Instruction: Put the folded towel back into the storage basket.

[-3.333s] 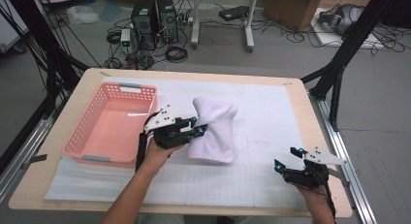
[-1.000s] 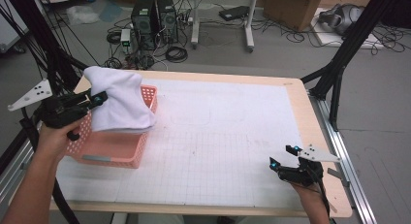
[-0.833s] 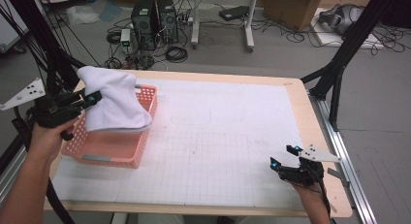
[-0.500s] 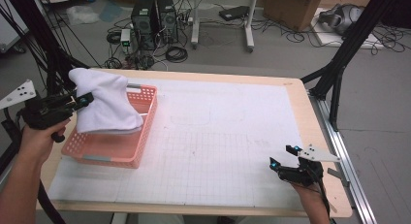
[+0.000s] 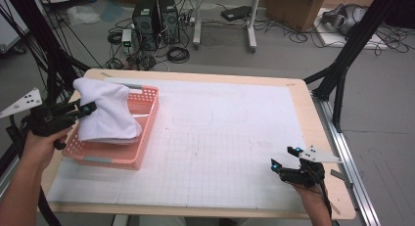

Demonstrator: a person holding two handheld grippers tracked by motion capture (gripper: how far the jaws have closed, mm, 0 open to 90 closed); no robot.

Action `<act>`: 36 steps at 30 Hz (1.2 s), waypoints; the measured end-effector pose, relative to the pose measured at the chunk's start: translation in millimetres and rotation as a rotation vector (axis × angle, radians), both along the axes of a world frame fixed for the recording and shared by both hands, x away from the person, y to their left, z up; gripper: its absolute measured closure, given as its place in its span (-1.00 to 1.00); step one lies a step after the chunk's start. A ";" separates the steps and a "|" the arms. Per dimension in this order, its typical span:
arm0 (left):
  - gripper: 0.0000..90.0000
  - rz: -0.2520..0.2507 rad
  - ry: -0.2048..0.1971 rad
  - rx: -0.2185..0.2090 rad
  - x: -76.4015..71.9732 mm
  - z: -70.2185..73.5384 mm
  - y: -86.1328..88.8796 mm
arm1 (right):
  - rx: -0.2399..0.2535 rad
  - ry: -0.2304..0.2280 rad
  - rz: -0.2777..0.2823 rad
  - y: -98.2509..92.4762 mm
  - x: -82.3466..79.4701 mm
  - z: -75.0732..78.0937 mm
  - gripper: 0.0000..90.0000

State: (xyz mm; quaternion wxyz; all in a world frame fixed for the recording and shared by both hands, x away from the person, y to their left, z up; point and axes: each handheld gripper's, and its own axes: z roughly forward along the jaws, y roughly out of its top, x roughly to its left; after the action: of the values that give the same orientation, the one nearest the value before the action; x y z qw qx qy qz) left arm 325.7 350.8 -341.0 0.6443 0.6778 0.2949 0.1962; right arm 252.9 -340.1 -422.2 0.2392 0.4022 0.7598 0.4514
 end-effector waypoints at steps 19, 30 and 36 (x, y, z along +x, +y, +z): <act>0.63 -0.063 0.061 0.013 22.6 -26.6 -21.4 | -0.002 0.004 -0.006 -1.2 -1.0 -0.9 -0.56; 0.62 -0.079 0.085 -0.004 34.4 -38.9 -33.7 | -0.003 0.004 -0.008 -0.9 -1.5 -0.6 -0.56; 0.59 -0.052 0.116 -0.004 36.0 -42.0 -30.5 | -0.009 0.006 -0.009 -1.2 -2.5 -0.4 -0.56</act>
State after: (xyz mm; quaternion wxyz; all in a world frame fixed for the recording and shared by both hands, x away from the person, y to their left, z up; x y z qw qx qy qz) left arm 361.7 320.3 -383.0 0.6321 0.6943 0.3145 0.1391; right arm 250.4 -341.3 -422.6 0.2408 0.4059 0.7605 0.4459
